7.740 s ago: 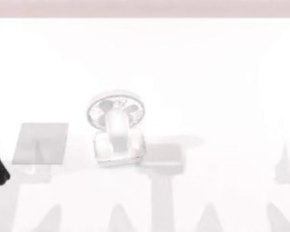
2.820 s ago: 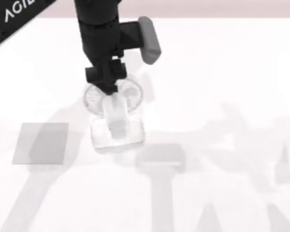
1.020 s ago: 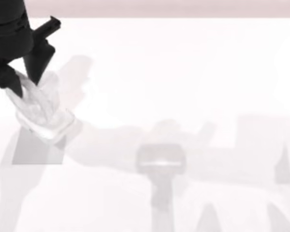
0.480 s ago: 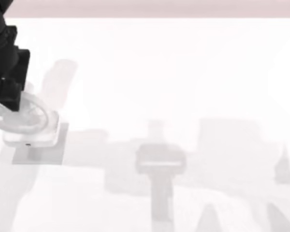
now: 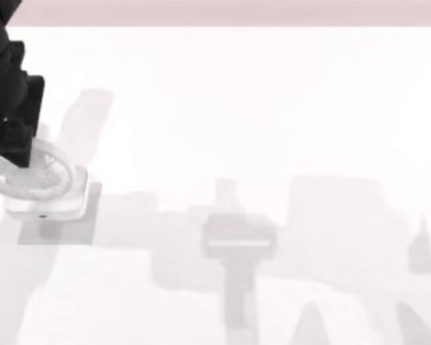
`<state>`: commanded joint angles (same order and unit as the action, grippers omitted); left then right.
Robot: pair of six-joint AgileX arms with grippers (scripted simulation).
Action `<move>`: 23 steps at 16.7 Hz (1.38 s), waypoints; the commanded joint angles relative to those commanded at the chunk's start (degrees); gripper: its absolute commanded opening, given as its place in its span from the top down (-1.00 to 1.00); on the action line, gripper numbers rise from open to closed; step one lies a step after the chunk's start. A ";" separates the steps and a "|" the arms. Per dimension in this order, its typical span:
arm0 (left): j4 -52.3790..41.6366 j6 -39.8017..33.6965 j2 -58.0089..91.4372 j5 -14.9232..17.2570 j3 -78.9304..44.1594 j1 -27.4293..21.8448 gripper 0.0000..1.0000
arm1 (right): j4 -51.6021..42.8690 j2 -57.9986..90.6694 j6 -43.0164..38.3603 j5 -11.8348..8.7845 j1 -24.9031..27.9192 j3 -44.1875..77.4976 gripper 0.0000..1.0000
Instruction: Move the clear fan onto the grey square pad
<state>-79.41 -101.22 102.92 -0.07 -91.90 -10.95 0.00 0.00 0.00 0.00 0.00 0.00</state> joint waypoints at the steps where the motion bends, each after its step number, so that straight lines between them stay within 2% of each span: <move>1: 1.19 -0.05 0.07 0.00 1.11 0.19 1.00 | 0.00 0.00 0.00 0.00 0.00 0.00 -1.00; 5: 6.57 0.29 0.48 0.08 6.09 0.41 1.00 | 0.00 0.00 0.00 0.00 0.00 0.00 -1.00; 9: 6.86 0.29 0.47 0.10 6.34 0.44 1.00 | 0.00 0.00 0.00 0.00 0.00 0.00 -1.00; 22: 6.86 0.29 0.47 0.10 6.34 0.44 -0.96 | 0.00 0.00 0.00 0.00 0.00 0.00 -1.00; 23: 6.86 0.29 0.47 0.10 6.34 0.44 -1.00 | 0.00 0.00 0.00 0.00 0.00 0.00 -1.00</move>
<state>-72.56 -100.92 103.39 0.03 -85.56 -10.51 0.00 0.00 0.00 0.00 0.00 0.00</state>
